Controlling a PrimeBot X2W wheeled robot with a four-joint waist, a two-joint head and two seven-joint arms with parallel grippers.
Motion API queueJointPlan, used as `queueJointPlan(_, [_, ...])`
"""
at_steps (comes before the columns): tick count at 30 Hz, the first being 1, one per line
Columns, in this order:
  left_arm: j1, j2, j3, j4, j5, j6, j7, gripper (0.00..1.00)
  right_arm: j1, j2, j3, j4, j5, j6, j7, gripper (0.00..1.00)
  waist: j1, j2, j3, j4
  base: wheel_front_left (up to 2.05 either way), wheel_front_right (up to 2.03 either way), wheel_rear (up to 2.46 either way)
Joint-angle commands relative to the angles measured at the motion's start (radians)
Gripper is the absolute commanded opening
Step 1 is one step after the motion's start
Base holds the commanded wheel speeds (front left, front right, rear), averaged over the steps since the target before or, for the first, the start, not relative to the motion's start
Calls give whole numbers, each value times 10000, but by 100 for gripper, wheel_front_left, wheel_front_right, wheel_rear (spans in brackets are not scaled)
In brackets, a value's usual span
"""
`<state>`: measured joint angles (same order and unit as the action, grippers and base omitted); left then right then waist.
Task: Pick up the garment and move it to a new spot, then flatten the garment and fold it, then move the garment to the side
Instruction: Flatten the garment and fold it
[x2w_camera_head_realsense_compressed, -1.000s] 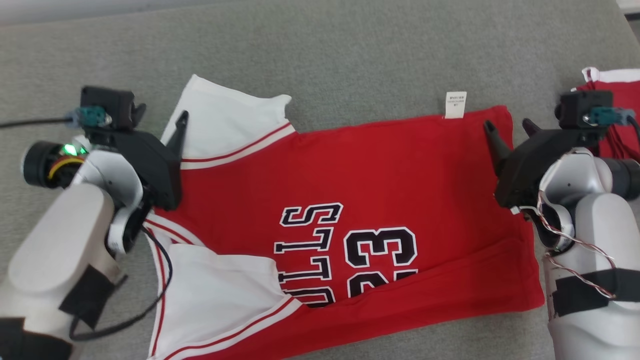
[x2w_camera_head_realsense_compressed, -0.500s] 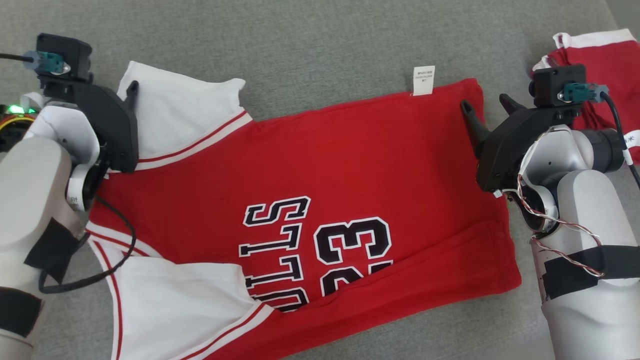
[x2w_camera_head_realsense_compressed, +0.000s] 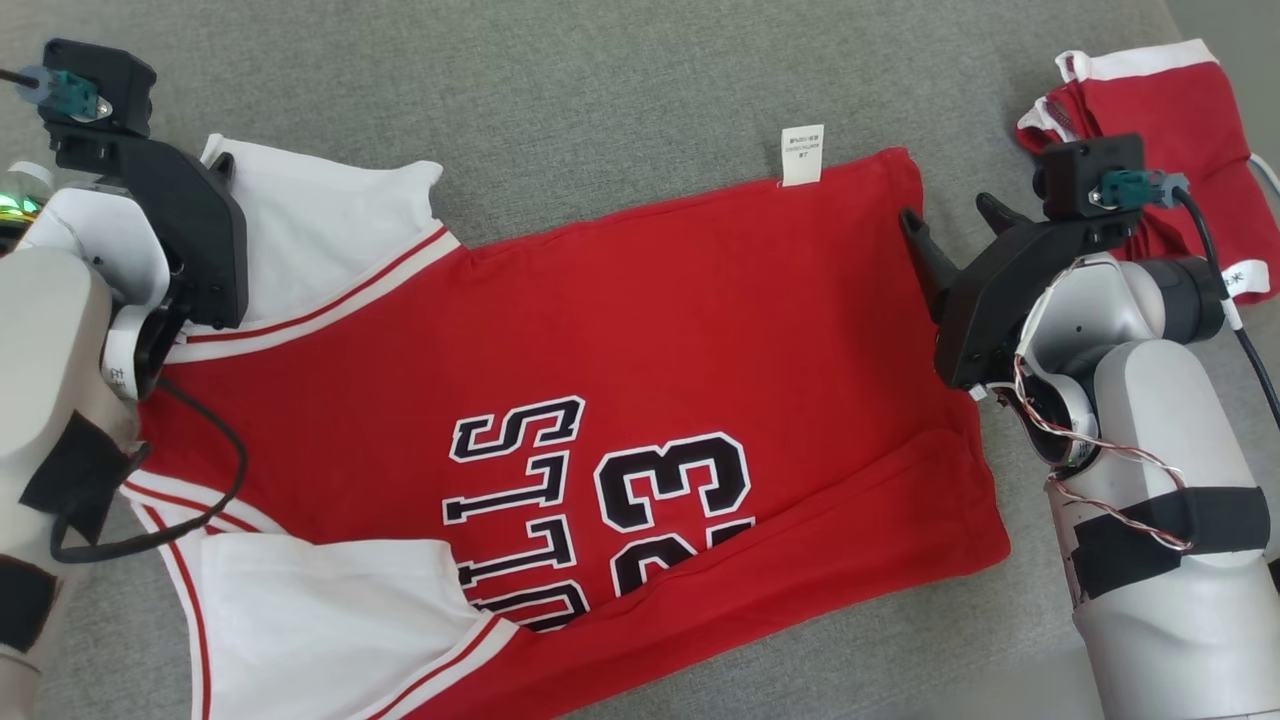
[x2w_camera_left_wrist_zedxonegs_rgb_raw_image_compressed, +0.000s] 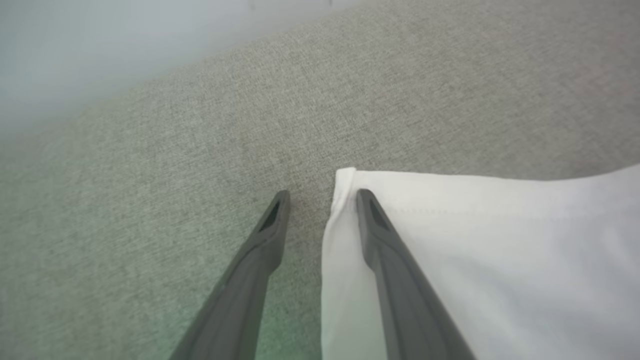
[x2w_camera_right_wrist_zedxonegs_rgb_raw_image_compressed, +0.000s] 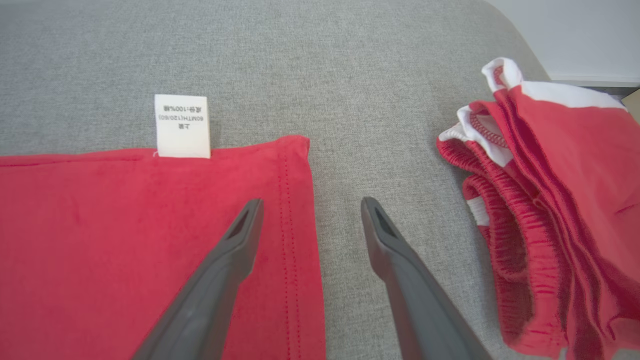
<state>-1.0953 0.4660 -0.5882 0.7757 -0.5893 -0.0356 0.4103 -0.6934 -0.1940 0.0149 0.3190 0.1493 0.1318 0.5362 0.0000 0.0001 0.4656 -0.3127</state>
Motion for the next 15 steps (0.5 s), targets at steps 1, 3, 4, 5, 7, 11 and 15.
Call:
queueJointPlan(1, [-23,53,-85,89,87,-27,149,67,-124,5,43,12,74,-24,-36,100,0,-1,17,-48,0,0,0])
queueJointPlan(3, [-91,65,-114,102,82,-63,263,64,-204,-9,105,44,104,-22,-22,100,0,-1,76,-92,0,0,0])
queueJointPlan(4, [-114,78,-127,129,54,-85,361,58,-240,2,134,62,105,-22,-28,100,0,-1,102,-108,0,0,0])
queueJointPlan(5, [-123,91,-167,166,48,-74,457,51,-275,8,169,76,95,-22,-18,100,0,-1,131,-125,0,0,0])
queueJointPlan(7, [-115,17,-247,192,-3,-136,677,41,-351,-22,195,126,100,-24,29,100,0,-1,181,-133,0,0,0])
queueJointPlan(11, [39,-93,-335,113,-125,-86,1089,0,-520,-127,165,253,111,-22,137,100,0,-1,251,-84,0,0,0])
queueJointPlan(15, [101,-24,-378,-118,-170,-41,1212,0,-752,-306,129,418,79,-24,365,100,0,-1,315,24,0,0,0])
